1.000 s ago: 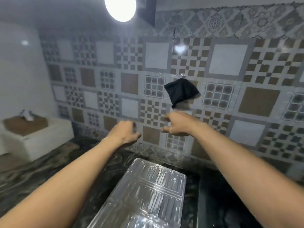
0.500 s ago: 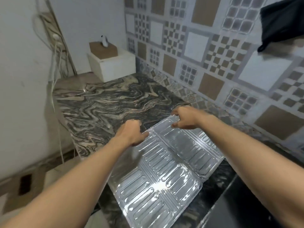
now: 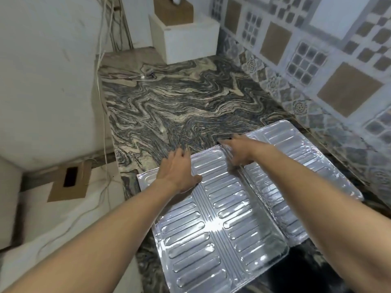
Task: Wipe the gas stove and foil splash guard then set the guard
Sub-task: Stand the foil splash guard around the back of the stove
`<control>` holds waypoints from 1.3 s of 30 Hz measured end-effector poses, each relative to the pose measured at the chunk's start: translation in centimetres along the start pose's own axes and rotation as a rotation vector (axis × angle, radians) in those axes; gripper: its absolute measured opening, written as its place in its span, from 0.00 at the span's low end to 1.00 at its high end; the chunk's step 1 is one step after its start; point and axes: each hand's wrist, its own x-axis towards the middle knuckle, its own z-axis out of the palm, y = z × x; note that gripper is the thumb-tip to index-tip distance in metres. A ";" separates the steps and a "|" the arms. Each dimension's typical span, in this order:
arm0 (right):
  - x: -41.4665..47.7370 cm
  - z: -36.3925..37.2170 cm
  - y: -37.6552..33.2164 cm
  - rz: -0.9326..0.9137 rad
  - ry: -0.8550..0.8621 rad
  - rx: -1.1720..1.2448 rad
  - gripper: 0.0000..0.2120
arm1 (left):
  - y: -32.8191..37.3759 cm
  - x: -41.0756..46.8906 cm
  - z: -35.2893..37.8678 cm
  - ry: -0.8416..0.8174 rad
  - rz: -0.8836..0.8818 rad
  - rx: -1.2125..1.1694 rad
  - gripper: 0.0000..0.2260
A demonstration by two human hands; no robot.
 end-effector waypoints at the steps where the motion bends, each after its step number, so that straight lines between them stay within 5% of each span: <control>1: 0.4 0.0 0.0 0.001 -0.005 -0.020 0.57 | 0.0 0.2 0.0 -0.002 -0.013 -0.007 0.41; 15: -3.2 -4.9 -0.4 -0.068 0.176 0.001 0.43 | 0.5 0.4 -6.8 0.031 -0.018 -0.226 0.39; 22: -13.3 -11.0 0.7 -0.096 0.439 0.018 0.23 | 3.2 -3.2 -16.5 0.259 0.171 -0.117 0.34; 26: -19.6 -12.8 1.6 -0.097 0.601 0.072 0.13 | 5.2 -5.0 -20.0 0.418 0.310 -0.105 0.19; 33: -26.4 -12.0 4.4 0.049 0.716 0.290 0.12 | 9.9 -6.0 -21.8 0.598 0.404 -0.092 0.12; 37: -27.3 -11.0 4.8 0.051 0.731 0.374 0.19 | 12.4 -6.6 -19.5 0.719 0.259 -0.162 0.11; 39: -27.6 -11.1 4.7 0.055 0.726 0.374 0.21 | 13.7 -6.9 -18.3 0.768 0.166 -0.237 0.19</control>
